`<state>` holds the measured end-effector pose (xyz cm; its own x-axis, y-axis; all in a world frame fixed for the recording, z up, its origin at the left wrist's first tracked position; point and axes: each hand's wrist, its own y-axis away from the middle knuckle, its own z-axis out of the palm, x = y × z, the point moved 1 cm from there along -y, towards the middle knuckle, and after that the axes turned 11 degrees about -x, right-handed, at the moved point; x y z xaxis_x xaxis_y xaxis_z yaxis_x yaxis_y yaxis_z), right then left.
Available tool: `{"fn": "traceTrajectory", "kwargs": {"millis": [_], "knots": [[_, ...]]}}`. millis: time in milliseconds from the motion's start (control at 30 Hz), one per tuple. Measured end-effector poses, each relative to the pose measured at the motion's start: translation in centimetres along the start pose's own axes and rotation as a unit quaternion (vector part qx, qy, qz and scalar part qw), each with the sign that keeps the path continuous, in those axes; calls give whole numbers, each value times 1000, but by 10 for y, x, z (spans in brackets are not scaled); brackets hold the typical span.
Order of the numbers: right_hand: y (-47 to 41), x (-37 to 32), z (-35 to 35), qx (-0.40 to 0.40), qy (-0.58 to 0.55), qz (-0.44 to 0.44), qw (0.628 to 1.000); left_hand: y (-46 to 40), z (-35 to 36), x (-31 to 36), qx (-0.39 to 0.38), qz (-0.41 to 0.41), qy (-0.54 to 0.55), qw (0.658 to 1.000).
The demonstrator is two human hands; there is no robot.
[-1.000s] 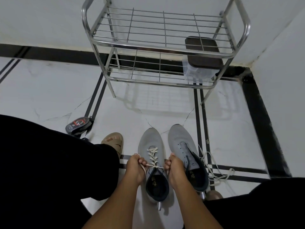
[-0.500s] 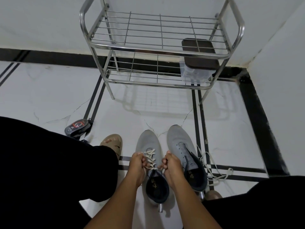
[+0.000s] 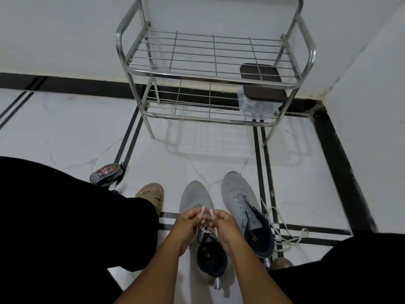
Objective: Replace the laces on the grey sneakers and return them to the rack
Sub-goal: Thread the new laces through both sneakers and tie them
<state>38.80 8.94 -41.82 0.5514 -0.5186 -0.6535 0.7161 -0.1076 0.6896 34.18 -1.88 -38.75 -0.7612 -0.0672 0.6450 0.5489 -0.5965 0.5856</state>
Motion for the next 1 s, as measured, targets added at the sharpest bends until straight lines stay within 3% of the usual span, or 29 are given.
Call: {"fn": "traceTrajectory", "kwargs": {"millis": [267,433,600,667,800,1000], "knots": [[5,-5,1,5,-10,-29,1000,5,-1,1,21,7,-92,995],[6,-5,-1,6,-19,-28,999,5,0,3,-1,-2,-96,995],[3,-7,-1,31,-28,-19,999,-1,-4,2,50,-20,-110,992],[1,-6,-2,44,-22,-18,999,-2,-4,3,35,-22,-123,992],[0,-2,-6,25,-29,-15,999,-7,-7,-1,23,-39,-188,981],[0,-8,-5,-40,-13,15,999,-11,-12,-6,29,-48,-196,979]]}}
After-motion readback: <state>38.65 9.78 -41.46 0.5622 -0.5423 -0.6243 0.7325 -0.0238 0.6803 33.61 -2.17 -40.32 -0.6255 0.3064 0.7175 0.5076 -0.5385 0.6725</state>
